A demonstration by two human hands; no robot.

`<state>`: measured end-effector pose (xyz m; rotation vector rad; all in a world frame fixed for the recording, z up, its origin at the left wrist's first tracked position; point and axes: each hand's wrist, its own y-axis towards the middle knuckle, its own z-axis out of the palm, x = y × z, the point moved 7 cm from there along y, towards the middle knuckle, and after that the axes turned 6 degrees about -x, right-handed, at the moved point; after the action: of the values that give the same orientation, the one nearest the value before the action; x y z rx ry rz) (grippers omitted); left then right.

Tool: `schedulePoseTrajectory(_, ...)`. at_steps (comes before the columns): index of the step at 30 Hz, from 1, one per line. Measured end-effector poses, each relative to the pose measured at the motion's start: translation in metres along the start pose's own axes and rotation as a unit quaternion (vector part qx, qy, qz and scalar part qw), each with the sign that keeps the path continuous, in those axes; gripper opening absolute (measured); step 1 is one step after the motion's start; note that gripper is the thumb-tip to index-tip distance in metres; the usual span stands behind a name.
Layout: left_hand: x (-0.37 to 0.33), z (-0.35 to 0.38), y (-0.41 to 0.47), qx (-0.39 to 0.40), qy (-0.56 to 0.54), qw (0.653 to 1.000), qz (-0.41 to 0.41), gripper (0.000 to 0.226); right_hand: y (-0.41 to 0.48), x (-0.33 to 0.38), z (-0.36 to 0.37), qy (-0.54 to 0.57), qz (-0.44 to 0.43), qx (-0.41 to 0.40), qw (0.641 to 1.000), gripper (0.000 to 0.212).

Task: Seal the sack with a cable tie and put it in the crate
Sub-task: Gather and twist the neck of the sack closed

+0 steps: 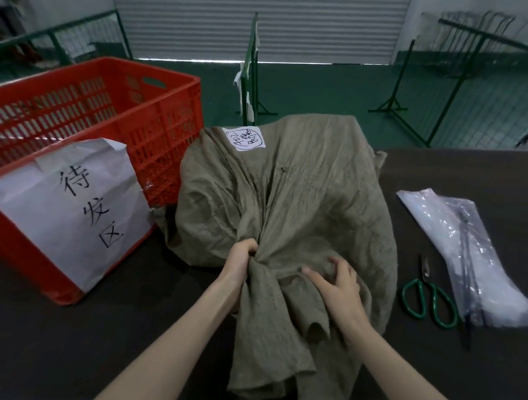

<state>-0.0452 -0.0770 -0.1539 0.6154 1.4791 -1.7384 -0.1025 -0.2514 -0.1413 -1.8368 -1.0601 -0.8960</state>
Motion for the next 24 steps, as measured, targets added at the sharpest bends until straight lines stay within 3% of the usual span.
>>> schedulePoseTrajectory(3,0.001,0.004,0.002,0.016,-0.035,0.999,0.018,0.023,0.000,-0.011,0.014,0.123,0.104,0.082,0.983,0.084)
schedulePoseTrajectory(5,0.001,0.003,0.006,0.026,0.008,0.999,0.030,0.055,-0.003,-0.007,0.023,0.168,0.124,0.117,0.971,0.070)
schedulePoseTrajectory(7,0.004,0.003,0.009,0.029,0.069,0.997,0.035,0.067,-0.003,-0.001,0.028,0.200,0.115,0.124,0.965,0.052)
schedulePoseTrajectory(10,0.008,0.011,0.002,0.064,0.105,0.992,0.012,0.042,-0.008,0.019,0.033,0.247,0.054,0.118,0.960,0.045)
schedulePoseTrajectory(15,0.000,0.022,-0.009,0.112,0.047,0.992,-0.029,0.047,-0.026,0.052,0.049,0.135,-0.092,0.121,0.979,0.056)
schedulePoseTrajectory(18,-0.001,0.027,0.005,0.132,0.041,0.990,-0.038,0.027,-0.030,0.056,0.055,0.046,-0.168,0.108,0.979,0.053)
schedulePoseTrajectory(21,-0.001,0.021,0.018,0.081,0.113,0.990,-0.010,0.018,-0.033,0.055,0.057,-0.037,-0.202,0.105,0.973,0.034)
schedulePoseTrajectory(24,-0.005,0.014,0.023,0.005,0.141,0.989,0.040,0.012,-0.031,0.047,0.053,-0.056,-0.180,0.132,0.973,0.025)
